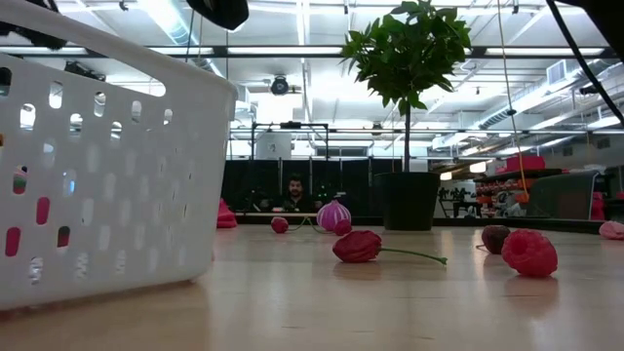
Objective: Pick and placing Produce into tupperware
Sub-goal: Put the strawberry in the basket
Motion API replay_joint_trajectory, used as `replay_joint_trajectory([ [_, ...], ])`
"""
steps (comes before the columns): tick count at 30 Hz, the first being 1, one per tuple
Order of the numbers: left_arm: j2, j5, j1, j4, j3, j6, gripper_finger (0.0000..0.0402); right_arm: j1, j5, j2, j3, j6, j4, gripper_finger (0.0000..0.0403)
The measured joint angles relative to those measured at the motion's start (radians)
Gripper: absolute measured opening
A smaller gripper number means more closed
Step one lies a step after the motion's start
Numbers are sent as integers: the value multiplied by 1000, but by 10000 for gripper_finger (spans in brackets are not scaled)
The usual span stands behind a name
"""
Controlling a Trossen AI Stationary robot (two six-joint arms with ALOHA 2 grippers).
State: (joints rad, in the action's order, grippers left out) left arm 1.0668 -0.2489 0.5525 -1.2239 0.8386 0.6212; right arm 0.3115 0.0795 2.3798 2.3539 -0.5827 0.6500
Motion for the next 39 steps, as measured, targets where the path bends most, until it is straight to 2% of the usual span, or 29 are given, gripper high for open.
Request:
replay_joint_trajectory([
  [5,0,1,2,118,-70,-32,176,0,0,0,0,7,0,254],
  [12,0,30,2,275,-127,-40,167,-1,-1,0,0,8,0,254],
  [15,0,72,2,290,-151,-41,162,-1,-1,0,0,9,0,254],
  [25,0,76,2,371,-243,-31,157,-2,-1,0,0,10,0,254],
  [39,0,110,2,389,-250,-31,154,-2,-1,0,0,29,0,254],
])
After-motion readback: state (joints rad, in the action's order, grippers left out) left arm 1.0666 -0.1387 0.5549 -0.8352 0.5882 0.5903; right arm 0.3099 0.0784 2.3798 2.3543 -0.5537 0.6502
